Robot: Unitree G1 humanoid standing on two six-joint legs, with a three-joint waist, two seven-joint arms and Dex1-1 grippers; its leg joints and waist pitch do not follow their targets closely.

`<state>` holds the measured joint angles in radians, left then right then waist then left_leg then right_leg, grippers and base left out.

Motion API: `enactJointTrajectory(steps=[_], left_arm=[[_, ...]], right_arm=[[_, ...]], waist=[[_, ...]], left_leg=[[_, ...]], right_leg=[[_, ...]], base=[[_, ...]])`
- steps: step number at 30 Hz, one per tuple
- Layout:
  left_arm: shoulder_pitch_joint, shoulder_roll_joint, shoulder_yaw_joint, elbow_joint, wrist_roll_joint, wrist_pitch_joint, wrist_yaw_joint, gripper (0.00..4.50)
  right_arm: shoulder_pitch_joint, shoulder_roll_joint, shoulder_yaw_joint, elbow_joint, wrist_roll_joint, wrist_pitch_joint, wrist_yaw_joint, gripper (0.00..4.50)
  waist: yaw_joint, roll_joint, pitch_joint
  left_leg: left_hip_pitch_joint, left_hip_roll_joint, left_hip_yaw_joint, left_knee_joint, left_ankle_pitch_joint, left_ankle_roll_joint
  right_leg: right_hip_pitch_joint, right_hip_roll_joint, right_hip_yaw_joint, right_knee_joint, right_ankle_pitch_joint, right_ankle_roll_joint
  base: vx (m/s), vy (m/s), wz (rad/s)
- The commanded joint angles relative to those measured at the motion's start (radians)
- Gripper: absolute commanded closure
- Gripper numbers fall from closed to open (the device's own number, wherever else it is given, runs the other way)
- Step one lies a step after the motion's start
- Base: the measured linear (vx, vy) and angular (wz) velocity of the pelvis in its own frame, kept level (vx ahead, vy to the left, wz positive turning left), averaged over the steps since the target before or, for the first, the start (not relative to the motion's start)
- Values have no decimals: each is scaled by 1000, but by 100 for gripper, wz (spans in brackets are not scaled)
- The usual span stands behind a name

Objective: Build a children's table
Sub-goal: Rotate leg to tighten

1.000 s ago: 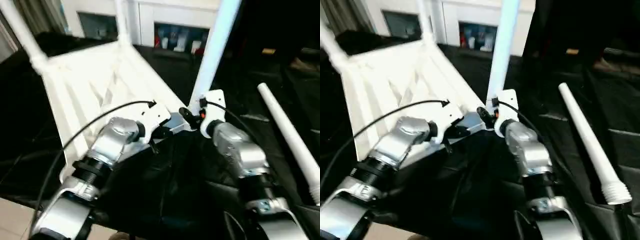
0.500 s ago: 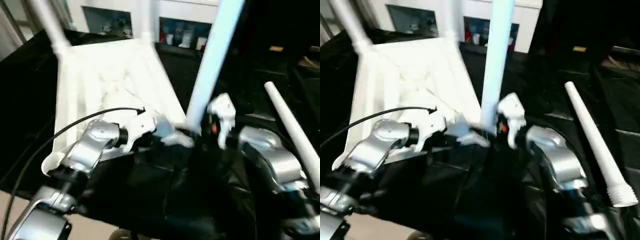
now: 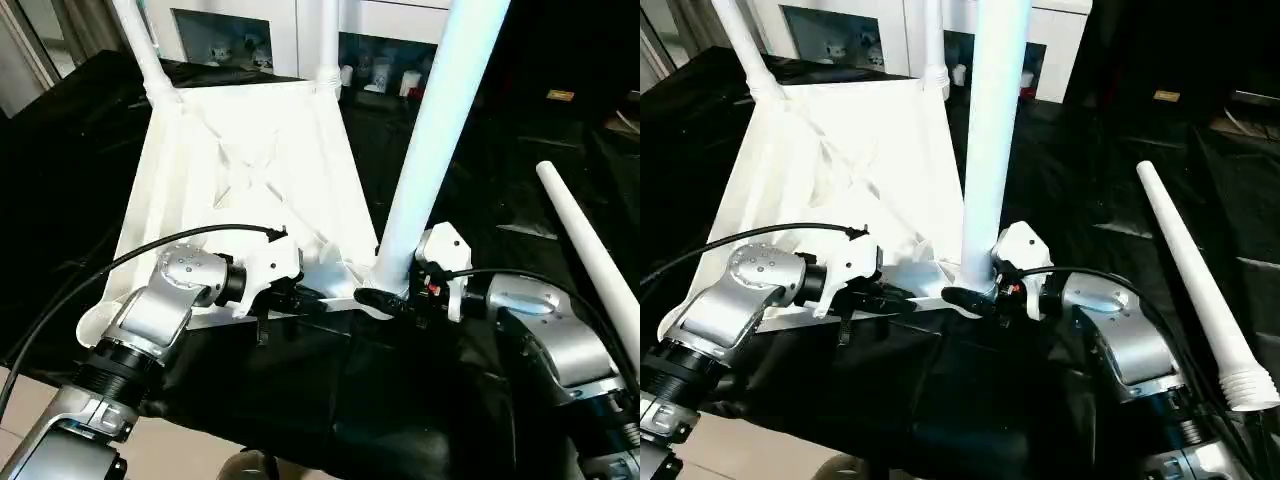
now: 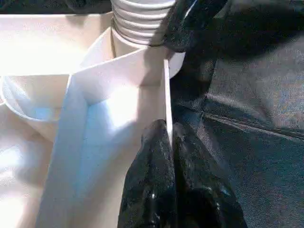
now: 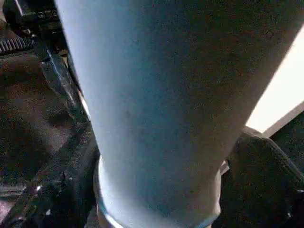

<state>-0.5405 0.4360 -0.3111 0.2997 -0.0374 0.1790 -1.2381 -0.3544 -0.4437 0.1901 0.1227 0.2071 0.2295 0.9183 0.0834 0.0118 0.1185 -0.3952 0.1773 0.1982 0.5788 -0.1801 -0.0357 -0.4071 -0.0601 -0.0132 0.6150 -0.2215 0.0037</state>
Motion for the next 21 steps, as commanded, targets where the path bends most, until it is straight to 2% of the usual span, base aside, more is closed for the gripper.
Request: enactJointTrajectory(steps=[1,4,10,21], left_arm=[[-6,-18,13,-69,-68,-33,-40,450],[-7,-15,14,-66,-67,-34,-44,450],[-16,-11,13,-55,-67,-38,-46,450],[-10,-8,8,-40,-40,-32,-15,450]], right_arm=[[5,2,4,9,3,-9,4,92],[3,7,1,17,3,-14,8,126],[2,9,3,39,-5,-35,13,166],[12,32,3,77,-26,-34,-29,176]], waist=[[-9,-6,-64],[-9,-5,-64],[-10,-4,-64],[-12,-2,-67]], left_leg=[[27,54,-20,-50,-13,127],[27,54,-20,-50,-12,131],[27,55,-20,-50,-12,130],[26,54,-20,-48,-6,134]], right_leg=[[50,-70,37,-39,203,-312],[50,-71,36,-39,200,-312],[51,-71,36,-39,192,-317],[51,-71,34,-37,200,-325]], base=[[0,0,0],[0,0,0],[0,0,0],[0,0,0]])
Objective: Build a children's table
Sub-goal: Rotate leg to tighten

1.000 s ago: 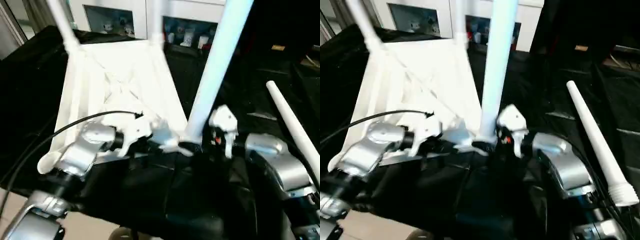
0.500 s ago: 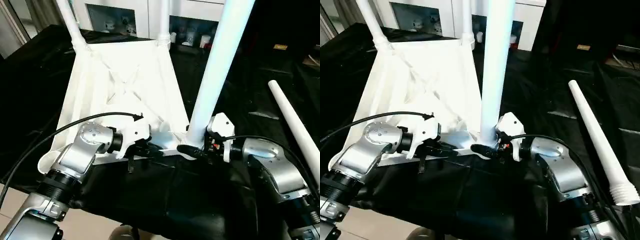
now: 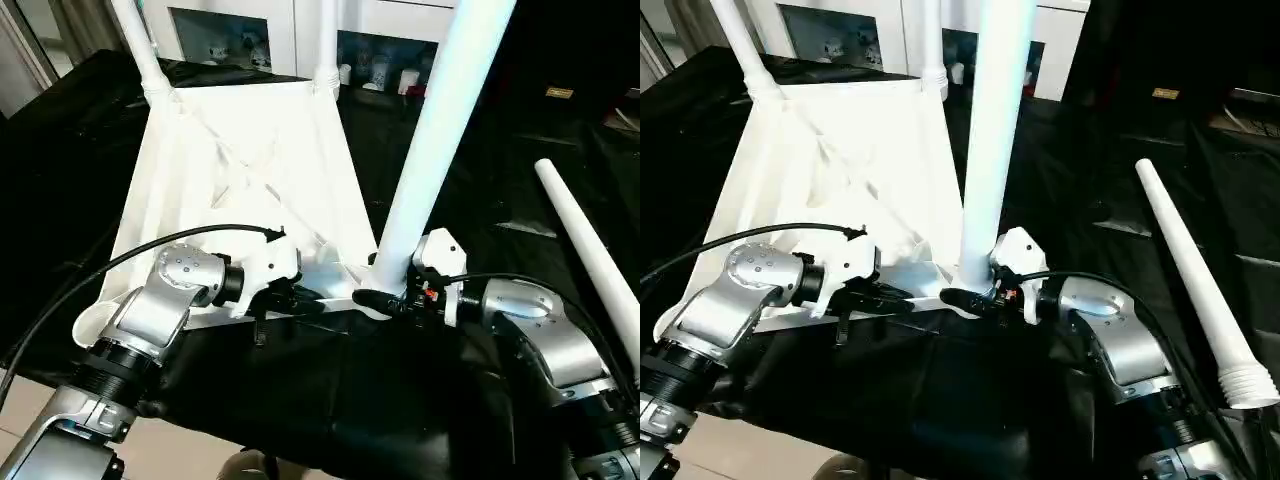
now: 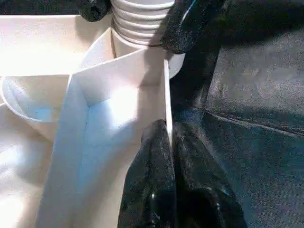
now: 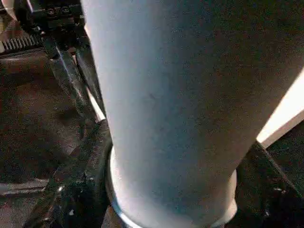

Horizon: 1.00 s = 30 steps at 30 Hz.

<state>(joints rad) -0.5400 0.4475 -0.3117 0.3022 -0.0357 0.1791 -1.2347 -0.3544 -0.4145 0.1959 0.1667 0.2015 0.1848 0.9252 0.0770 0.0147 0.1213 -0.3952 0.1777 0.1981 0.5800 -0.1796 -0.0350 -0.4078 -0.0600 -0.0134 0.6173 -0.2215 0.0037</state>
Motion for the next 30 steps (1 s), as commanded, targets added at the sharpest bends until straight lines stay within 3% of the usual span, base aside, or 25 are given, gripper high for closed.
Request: enactJointTrajectory(steps=[1,7,12,15,20,26,27,28,30], left_arm=[[-12,-22,8,-36,-34,-31,-4,450],[-45,-86,25,48,28,32,172,450],[-77,-140,26,96,55,87,270,450],[-110,-183,34,145,77,132,359,450],[-173,-276,62,229,95,217,516,450],[-178,-278,41,231,117,216,519,450],[-176,-272,37,226,119,213,512,450],[-175,-267,34,223,120,209,506,450],[-170,-255,29,216,118,192,486,450]], right_arm=[[11,11,-7,42,-22,19,-55,176],[8,123,-41,100,-60,88,-285,176],[-8,232,-77,164,-94,114,-488,176],[-28,281,-80,223,-130,106,-600,176],[-88,382,-115,349,-148,95,-777,176],[-126,420,-124,401,-145,55,-787,176],[-129,422,-131,399,-132,49,-772,176],[-132,423,-135,398,-126,43,-762,141],[-138,420,-142,388,-115,25,-742,120]], waist=[[-7,-6,-69],[-22,-6,-66],[-31,-6,-54],[-38,-5,-46],[-41,-5,-47],[-40,-6,-50],[-40,-6,-51],[-40,-9,-50],[-41,-8,-46]], left_leg=[[26,53,-20,-50,-14,130],[27,52,-21,-55,-51,96],[30,49,-24,-72,-176,16],[36,49,-27,-79,-240,-19],[37,48,-27,-82,-230,-22],[31,46,-25,-79,-168,13],[30,47,-25,-79,-167,17],[29,46,-25,-79,-171,22],[30,49,-26,-84,-201,22]], right_leg=[[52,-72,35,-40,187,-326],[49,-73,36,-50,108,-323],[44,-77,40,-76,-136,-271],[35,-76,43,-87,-235,-238],[31,-75,44,-90,-206,-228],[40,-74,42,-82,-62,-234],[40,-75,42,-81,-58,-235],[41,-76,42,-83,-66,-236],[39,-77,42,-88,-127,-229]], base=[[0,0,0],[0,0,0],[0,0,0],[0,0,0],[0,0,0],[0,0,0],[0,0,0],[0,0,0],[0,0,0]])
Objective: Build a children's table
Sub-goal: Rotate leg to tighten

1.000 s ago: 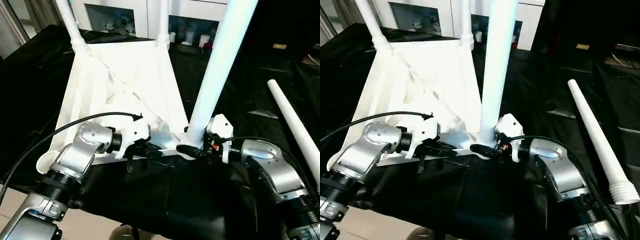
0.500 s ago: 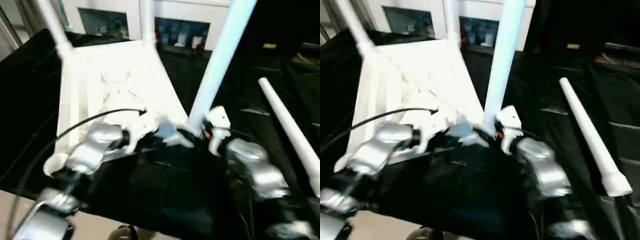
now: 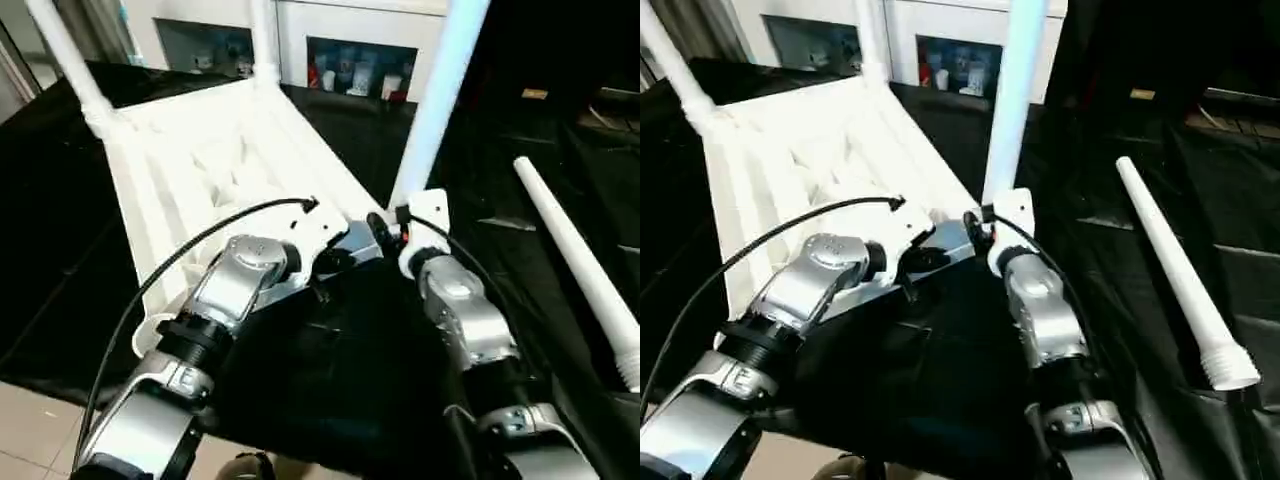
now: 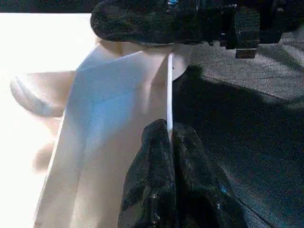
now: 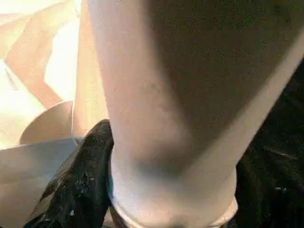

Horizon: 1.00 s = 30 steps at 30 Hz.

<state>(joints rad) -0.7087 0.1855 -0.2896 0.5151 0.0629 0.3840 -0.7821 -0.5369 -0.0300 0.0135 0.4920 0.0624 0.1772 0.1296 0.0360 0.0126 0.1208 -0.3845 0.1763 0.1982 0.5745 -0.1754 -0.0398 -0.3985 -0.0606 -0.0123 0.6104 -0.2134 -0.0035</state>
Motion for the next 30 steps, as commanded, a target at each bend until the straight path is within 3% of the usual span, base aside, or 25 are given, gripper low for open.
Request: enactJointTrajectory(steps=[1,3,5,9,10,15,17,18,21,23,30], left_arm=[[3,18,4,-7,20,-18,23,450],[12,36,3,-28,18,-16,6,450],[18,54,4,-43,12,-31,-16,450],[34,89,14,-68,-12,-51,-74,450],[41,109,13,-76,-15,-68,-96,450],[72,159,14,-121,-50,-87,-174,450],[81,170,11,-135,-58,-106,-200,450],[98,190,4,-162,-78,-124,-255,450],[128,226,-11,-208,-115,-174,-359,450],[139,241,-19,-231,-132,-179,-398,450],[151,258,-19,-262,-153,-177,-433,450]], right_arm=[[41,27,39,45,30,19,72,106],[38,9,35,2,47,20,112,97],[40,-23,35,-54,63,24,169,73],[58,-119,61,-140,80,71,311,36],[70,-164,73,-169,81,90,367,25],[107,-278,92,-240,102,95,540,6],[113,-295,91,-251,112,93,570,6],[121,-317,87,-264,131,85,614,6],[129,-345,80,-287,165,78,676,6],[132,-356,80,-300,179,76,706,6],[145,-382,112,-310,178,60,794,6]], waist=[[-1,-6,-45],[-1,-8,-46],[-5,-10,-49],[-2,-13,-54],[1,-8,-59],[4,-9,-64],[4,-8,-61],[2,-7,-59],[4,-4,-57],[6,0,-57],[23,-2,-56]], left_leg=[[20,51,-26,-80,-215,24],[18,53,-29,-82,-227,19],[13,53,-30,-81,-191,25],[11,47,-24,-67,-89,66],[9,45,-21,-58,-25,101],[5,48,-21,-48,22,156],[4,48,-20,-49,9,162],[7,51,-20,-51,-20,157],[11,56,-20,-54,-36,149],[15,57,-18,-52,-27,150],[15,56,-16,-50,-20,145]], right_leg=[[29,-77,41,-83,-153,-220],[30,-79,42,-84,-180,-211],[34,-75,39,-78,-130,-213],[42,-71,39,-62,64,-252],[45,-68,39,-48,193,-267],[49,-66,34,-32,355,-298],[47,-67,33,-33,340,-303],[45,-70,33,-39,278,-313],[42,-70,34,-41,207,-319],[37,-69,34,-40,207,-326],[37,-71,35,-38,188,-323]], base=[[0,0,0],[0,0,0],[0,0,0],[0,0,0],[0,0,0],[0,0,0],[0,0,0],[0,0,0],[0,0,0],[0,0,0],[0,0,0]])
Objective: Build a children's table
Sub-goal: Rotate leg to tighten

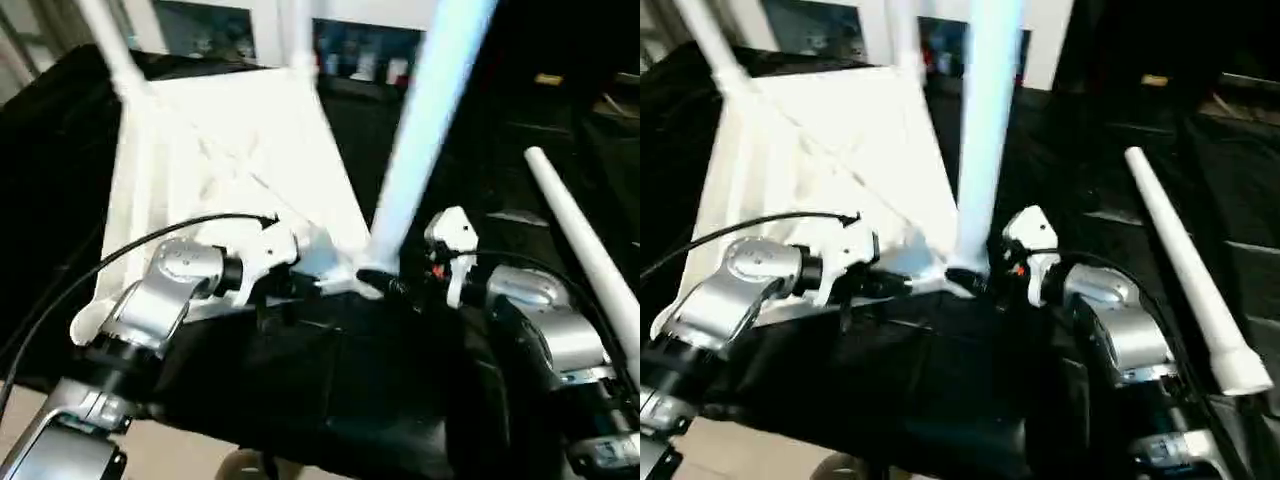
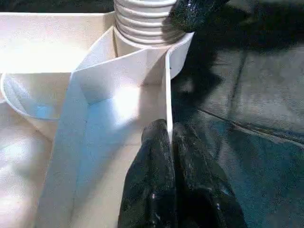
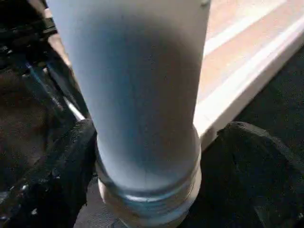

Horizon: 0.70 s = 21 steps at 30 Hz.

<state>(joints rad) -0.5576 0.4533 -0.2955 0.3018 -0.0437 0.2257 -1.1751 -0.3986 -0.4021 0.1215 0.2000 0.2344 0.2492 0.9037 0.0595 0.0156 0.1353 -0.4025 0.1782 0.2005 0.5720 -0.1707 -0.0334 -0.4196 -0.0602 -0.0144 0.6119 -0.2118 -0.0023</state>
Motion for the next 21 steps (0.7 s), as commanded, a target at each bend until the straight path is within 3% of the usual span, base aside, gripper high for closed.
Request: enactJointTrajectory(steps=[1,7,21], left_arm=[[0,-9,-13,-50,-48,-18,-43,450],[4,-4,-10,-60,-53,-19,-62,450],[2,1,-9,-49,-44,-23,-71,450]], right_arm=[[7,-11,9,-16,5,-15,27,6],[9,-12,16,-16,12,-20,53,34],[11,-5,20,8,5,-36,72,147]], waist=[[-1,-5,-70],[1,-4,-73],[3,-6,-79]], left_leg=[[32,54,-18,-48,-23,138],[31,53,-19,-45,-11,144],[29,52,-20,-40,1,151]], right_leg=[[58,-71,37,-39,186,-324],[58,-70,35,-37,197,-325],[60,-70,34,-32,196,-329]], base=[[0,0,0],[0,0,0],[0,0,0]])
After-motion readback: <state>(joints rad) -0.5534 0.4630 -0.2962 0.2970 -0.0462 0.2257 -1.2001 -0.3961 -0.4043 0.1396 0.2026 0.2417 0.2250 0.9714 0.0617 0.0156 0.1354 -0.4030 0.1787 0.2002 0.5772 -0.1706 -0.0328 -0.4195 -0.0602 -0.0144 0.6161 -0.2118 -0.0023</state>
